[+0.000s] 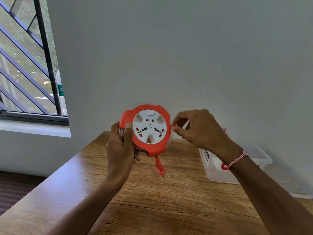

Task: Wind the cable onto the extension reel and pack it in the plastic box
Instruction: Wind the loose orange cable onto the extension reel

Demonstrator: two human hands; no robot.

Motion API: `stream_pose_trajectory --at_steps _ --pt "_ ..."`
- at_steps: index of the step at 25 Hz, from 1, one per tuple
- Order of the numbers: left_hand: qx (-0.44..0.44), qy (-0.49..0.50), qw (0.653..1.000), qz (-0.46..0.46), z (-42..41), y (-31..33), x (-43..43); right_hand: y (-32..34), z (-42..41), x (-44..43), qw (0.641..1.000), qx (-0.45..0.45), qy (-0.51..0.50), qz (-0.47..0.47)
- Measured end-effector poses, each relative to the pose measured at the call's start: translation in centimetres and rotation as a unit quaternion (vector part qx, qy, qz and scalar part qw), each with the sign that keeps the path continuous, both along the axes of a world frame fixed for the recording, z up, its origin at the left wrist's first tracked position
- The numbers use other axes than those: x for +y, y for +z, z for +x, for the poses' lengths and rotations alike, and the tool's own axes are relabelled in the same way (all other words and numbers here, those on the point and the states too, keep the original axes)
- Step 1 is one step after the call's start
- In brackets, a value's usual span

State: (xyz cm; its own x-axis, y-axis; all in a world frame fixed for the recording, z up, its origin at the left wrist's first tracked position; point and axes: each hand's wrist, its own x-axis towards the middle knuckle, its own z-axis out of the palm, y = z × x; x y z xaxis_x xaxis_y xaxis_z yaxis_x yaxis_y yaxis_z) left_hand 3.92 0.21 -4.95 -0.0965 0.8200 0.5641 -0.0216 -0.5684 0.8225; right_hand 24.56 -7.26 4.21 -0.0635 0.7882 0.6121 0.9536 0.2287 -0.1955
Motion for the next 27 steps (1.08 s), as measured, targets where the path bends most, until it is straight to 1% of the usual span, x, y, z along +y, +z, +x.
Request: stream_pose_trajectory --at_steps 1,2,4,7,9,13,18,23,25,27 --pt "0.005 -0.003 1.0 0.007 0.1 0.0 -0.1 0.3 -0.4 -0.3 0.998 -0.02 0.018 0.052" --pt "0.014 -0.004 1.0 0.018 0.1 0.0 -0.2 0.4 -1.0 -0.5 0.995 -0.048 0.04 0.072" --pt "0.037 0.002 0.998 0.047 0.3 -0.2 -0.5 -0.1 -2.3 -0.8 0.987 -0.138 0.051 0.07" --pt "0.058 0.008 0.996 0.071 0.5 -0.5 -0.8 -1.1 -3.2 -0.6 0.961 -0.262 0.004 0.086" --pt "0.057 0.005 0.996 0.073 0.7 -0.6 -1.0 -1.5 -3.4 -0.5 0.947 -0.307 -0.019 0.098" --pt "0.062 0.005 0.994 0.087 0.9 -0.7 -1.2 -2.2 -3.3 -0.2 0.947 -0.305 -0.028 0.098" --pt "0.059 0.0 0.993 0.098 0.8 -0.6 -1.3 -2.5 -3.4 -0.5 0.954 -0.254 -0.029 0.153" --pt "0.063 0.003 0.994 0.094 0.7 -0.5 -1.3 -2.7 -3.3 -0.1 0.965 -0.233 -0.021 0.115" --pt "0.062 0.004 0.995 0.077 0.7 -0.6 -1.1 -2.3 -3.0 0.0 0.966 -0.238 -0.02 0.095" --pt "0.045 -0.01 0.998 0.045 0.6 -0.7 -0.7 -1.7 -2.5 -0.1 0.974 -0.207 -0.005 0.088"
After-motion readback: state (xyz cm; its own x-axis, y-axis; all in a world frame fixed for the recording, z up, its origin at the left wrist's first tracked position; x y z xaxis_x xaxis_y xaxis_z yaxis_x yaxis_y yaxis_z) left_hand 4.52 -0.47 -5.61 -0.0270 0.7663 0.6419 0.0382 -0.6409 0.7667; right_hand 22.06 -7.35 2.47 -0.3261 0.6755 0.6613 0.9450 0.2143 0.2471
